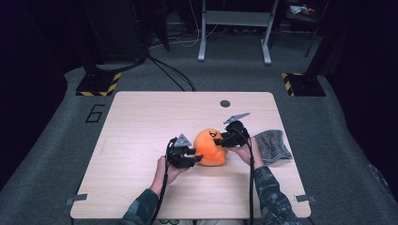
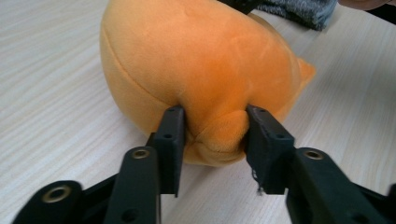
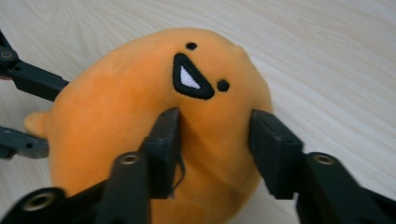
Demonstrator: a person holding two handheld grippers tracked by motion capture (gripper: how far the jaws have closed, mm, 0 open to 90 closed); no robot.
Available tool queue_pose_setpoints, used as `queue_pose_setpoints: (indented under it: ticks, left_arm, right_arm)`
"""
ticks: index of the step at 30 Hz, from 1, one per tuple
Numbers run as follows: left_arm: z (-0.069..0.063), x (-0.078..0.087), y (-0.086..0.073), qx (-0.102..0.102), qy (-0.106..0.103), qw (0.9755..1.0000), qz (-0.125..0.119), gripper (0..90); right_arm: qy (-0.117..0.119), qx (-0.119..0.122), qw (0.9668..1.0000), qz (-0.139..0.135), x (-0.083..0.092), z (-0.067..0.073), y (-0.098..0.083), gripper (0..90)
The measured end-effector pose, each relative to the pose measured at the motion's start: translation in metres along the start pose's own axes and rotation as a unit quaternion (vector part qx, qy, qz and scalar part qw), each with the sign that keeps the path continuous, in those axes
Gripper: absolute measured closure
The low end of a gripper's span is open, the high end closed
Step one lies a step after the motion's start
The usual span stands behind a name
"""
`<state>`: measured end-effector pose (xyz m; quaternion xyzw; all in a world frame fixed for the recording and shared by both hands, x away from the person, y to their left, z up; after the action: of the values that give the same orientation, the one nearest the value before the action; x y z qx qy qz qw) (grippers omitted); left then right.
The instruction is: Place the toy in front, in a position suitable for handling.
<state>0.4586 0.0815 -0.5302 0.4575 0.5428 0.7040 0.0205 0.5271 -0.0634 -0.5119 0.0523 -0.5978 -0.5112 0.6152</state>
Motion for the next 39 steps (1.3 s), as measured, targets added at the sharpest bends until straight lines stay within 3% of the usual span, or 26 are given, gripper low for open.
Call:
queue_pose_setpoints:
  ticks: [1, 3, 4, 7, 9, 11, 16, 20, 26, 33, 39]
  left_arm:
    - [0.001, -0.001, -0.002, -0.003, 0.003, 1.0, -0.001, 65.8]
    - [0.001, -0.001, -0.004, 0.004, 0.005, 1.0, -0.005, 68.2]
    - [0.001, -0.001, -0.005, 0.006, 0.007, 0.9999, -0.009, 72.1]
    - [0.0, 0.001, -0.003, 0.002, 0.011, 0.9999, -0.012, 75.1]
    - [0.0, 0.004, -0.001, -0.001, 0.007, 0.9999, -0.013, 76.8]
    - [0.001, 0.007, 0.002, -0.005, 0.007, 0.9998, -0.015, 77.6]
    - [0.007, 0.017, 0.011, -0.009, -0.002, 0.9997, -0.022, 78.0]
    - [0.013, 0.024, 0.021, -0.019, -0.011, 0.9995, -0.023, 78.1]
    - [0.021, 0.031, 0.033, -0.052, -0.017, 0.9984, -0.015, 78.2]
    - [0.03, 0.031, 0.039, -0.08, -0.014, 0.9966, -0.008, 79.2]
    - [0.037, 0.018, 0.032, -0.093, -0.021, 0.9953, 0.016, 79.2]
  right_arm:
    - [0.005, -0.004, 1.0, 0.004, -0.004, 0.002, -0.003, 63.9]
    - [0.005, -0.002, 1.0, -0.001, -0.005, 0.002, -0.004, 66.9]
    - [-0.002, 0.009, 0.9999, -0.014, -0.006, 0.003, -0.005, 71.4]
    - [-0.009, 0.012, 0.9996, -0.024, -0.004, 0.004, -0.004, 75.3]
    - [-0.027, 0.011, 0.9989, -0.037, 0.003, 0.008, -0.001, 79.8]
    - [-0.037, 0.023, 0.9981, -0.044, 0.008, 0.012, 0.002, 81.2]
    - [-0.057, 0.018, 0.9969, -0.051, 0.016, 0.019, 0.006, 83.4]
    - [-0.071, -0.002, 0.9951, -0.069, 0.024, 0.026, 0.01, 84.7]
    - [-0.089, -0.031, 0.992, -0.085, 0.031, 0.033, 0.011, 85.8]
    - [-0.121, -0.045, 0.9858, -0.108, 0.036, 0.051, 0.004, 86.4]
    - [-0.123, -0.057, 0.9847, -0.109, 0.029, 0.055, -0.005, 86.3]
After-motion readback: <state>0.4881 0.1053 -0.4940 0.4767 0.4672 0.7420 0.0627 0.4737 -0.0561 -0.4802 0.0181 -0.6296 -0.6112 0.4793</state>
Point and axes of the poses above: each handheld gripper's, and its own axes: x roughly backward along the jaws, y roughly out of its top, z roughly to its left, the point moved 8 cm from there along -x, roughly forward along the jaws, and after that the axes turned 12 degrees about y, right-handed, at the moved point
